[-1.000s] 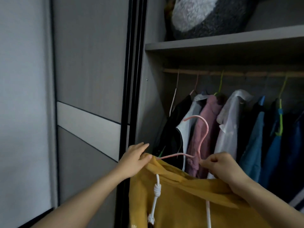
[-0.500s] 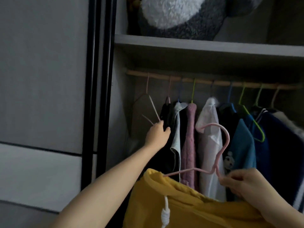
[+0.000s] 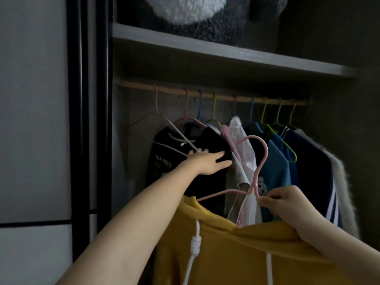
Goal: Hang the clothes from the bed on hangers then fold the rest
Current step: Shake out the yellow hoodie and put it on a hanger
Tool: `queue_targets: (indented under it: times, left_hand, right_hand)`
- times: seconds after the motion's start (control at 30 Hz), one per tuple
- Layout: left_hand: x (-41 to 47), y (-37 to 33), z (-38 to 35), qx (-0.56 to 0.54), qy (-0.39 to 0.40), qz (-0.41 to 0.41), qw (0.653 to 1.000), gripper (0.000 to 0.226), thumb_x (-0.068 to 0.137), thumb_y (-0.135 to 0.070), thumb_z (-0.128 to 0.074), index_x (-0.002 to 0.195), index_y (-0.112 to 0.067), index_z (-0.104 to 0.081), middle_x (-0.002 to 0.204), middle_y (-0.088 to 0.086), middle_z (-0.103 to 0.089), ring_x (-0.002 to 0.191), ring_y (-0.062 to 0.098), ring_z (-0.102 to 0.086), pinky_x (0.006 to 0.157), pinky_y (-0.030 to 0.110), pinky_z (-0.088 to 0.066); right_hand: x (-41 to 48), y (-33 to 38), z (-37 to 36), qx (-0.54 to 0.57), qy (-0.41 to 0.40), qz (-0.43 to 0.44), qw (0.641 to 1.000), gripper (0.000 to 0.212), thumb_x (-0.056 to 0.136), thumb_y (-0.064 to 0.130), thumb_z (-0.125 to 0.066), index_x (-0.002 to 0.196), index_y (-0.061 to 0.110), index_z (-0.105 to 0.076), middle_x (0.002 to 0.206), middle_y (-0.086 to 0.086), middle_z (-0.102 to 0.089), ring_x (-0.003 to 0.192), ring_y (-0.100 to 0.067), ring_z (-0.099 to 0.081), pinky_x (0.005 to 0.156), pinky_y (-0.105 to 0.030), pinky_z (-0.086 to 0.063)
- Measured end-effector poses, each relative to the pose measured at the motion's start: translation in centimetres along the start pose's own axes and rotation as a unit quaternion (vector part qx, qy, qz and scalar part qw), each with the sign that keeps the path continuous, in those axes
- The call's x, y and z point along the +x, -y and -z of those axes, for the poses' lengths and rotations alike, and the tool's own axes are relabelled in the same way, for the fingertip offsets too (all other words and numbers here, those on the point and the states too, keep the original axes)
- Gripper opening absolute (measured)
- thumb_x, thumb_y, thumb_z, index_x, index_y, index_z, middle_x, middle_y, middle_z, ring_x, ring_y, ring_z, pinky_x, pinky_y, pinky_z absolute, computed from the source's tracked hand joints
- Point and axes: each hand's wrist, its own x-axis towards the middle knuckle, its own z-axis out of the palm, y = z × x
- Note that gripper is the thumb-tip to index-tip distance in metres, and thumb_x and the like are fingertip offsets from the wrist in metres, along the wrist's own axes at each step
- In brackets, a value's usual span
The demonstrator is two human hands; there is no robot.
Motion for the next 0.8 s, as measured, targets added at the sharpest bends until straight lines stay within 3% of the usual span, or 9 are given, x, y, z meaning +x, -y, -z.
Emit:
queue_targets:
  times: [0.13, 0.23, 0.3, 0.43, 0.53, 0.6, 0.7, 0.73, 0.8]
  left_hand:
    - [-1.7, 3.8, -0.3, 0.107, 0.030, 0.095, 0.989, 0.083, 0.079, -0.082, -0.007, 0.148, -0.037, -0.017, 0.150, 0.012, -0.033, 0.139, 0.038, -0.021, 0.107, 0.054, -0.015]
    - [-3.7, 6.0, -0.4, 0.151, 0.031, 0.143, 0.978, 0.088, 0.080, -0.081, -0.010, 0.138, -0.025, -0.045, 0.142, 0.010, -0.044, 0.136, 0.035, -0.027, 0.106, 0.053, -0.017]
    - [-4.8, 6.8, -0.2, 0.183, 0.007, 0.148, 0.972, 0.076, 0.086, -0.075, -0.019, 0.127, -0.022, -0.056, 0.137, 0.009, -0.049, 0.133, 0.034, -0.029, 0.107, 0.053, -0.016]
    - [-7.1, 7.5, 1.1, 0.253, -0.099, 0.126, 0.954, 0.057, 0.094, -0.059, -0.030, 0.127, -0.020, -0.055, 0.142, 0.014, -0.042, 0.137, 0.036, -0.022, 0.109, 0.061, -0.005]
    - [-9.8, 7.6, 2.3, 0.317, -0.194, 0.101, 0.923, 0.058, 0.096, -0.055, -0.027, 0.131, -0.017, -0.053, 0.151, 0.019, -0.027, 0.142, 0.038, -0.006, 0.108, 0.065, 0.004]
    - [-11.8, 8.0, 3.8, 0.358, -0.263, 0.101, 0.890, 0.060, 0.094, -0.055, -0.025, 0.131, -0.018, -0.054, 0.153, 0.019, -0.021, 0.143, 0.038, -0.002, 0.106, 0.066, 0.007]
    - [-14.2, 10.0, 6.9, 0.378, -0.418, 0.126, 0.816, 0.060, 0.088, -0.052, -0.030, 0.128, -0.016, -0.057, 0.152, 0.021, -0.025, 0.143, 0.036, -0.008, 0.105, 0.063, 0.003]
    - [-14.8, 10.9, 7.8, 0.359, -0.468, 0.125, 0.798, 0.060, 0.087, -0.049, -0.037, 0.130, -0.012, -0.055, 0.152, 0.022, -0.024, 0.142, 0.037, -0.009, 0.106, 0.062, 0.001]
    - [-15.7, 12.6, 9.1, 0.325, -0.514, 0.129, 0.783, 0.068, 0.084, -0.041, -0.050, 0.140, -0.005, -0.039, 0.152, 0.026, -0.018, 0.141, 0.038, -0.007, 0.108, 0.061, -0.003]
  right_hand:
    - [1.1, 0.3, -0.2, 0.027, -0.027, -0.034, 0.999, 0.017, 0.086, 0.014, -0.065, 0.069, 0.009, -0.063, 0.060, -0.007, -0.054, 0.053, -0.015, -0.048, 0.046, -0.021, -0.037]
    - [2.3, 1.4, -1.2, 0.047, -0.037, -0.032, 0.998, 0.016, 0.085, 0.011, -0.067, 0.071, 0.005, -0.064, 0.064, -0.009, -0.056, 0.059, -0.017, -0.051, 0.050, -0.025, -0.042]
    - [3.5, 2.5, -2.3, 0.044, -0.035, -0.021, 0.998, 0.019, 0.085, 0.010, -0.067, 0.067, 0.002, -0.065, 0.059, -0.009, -0.055, 0.055, -0.017, -0.049, 0.049, -0.025, -0.040]
    - [6.9, 5.5, -4.2, 0.042, -0.040, -0.006, 0.998, 0.017, 0.085, 0.008, -0.066, 0.071, -0.002, -0.065, 0.057, -0.009, -0.053, 0.054, -0.020, -0.050, 0.055, -0.030, -0.041]
    - [10.7, 8.1, -4.7, 0.043, -0.067, 0.002, 0.997, 0.006, 0.084, 0.005, -0.063, 0.084, 0.000, -0.062, 0.070, -0.010, -0.055, 0.076, -0.028, -0.056, 0.070, -0.036, -0.046]
    - [13.2, 10.1, -5.1, 0.043, -0.081, 0.015, 0.996, 0.013, 0.087, 0.010, -0.060, 0.098, 0.003, -0.059, 0.083, -0.010, -0.057, 0.087, -0.028, -0.058, 0.076, -0.038, -0.050]
    - [16.6, 12.7, -5.6, 0.041, -0.107, 0.027, 0.993, 0.015, 0.090, 0.017, -0.058, 0.097, 0.010, -0.047, 0.075, -0.003, -0.048, 0.066, -0.016, -0.048, 0.049, -0.026, -0.037]
    - [17.6, 13.4, -5.8, 0.044, -0.116, 0.027, 0.992, 0.015, 0.090, 0.017, -0.058, 0.094, 0.011, -0.045, 0.073, -0.002, -0.044, 0.061, -0.014, -0.043, 0.046, -0.024, -0.030]
    - [20.0, 15.0, -6.4, 0.085, -0.114, 0.030, 0.989, 0.013, 0.091, 0.012, -0.056, 0.085, 0.010, -0.045, 0.074, -0.004, -0.045, 0.063, -0.016, -0.044, 0.048, -0.024, -0.033]
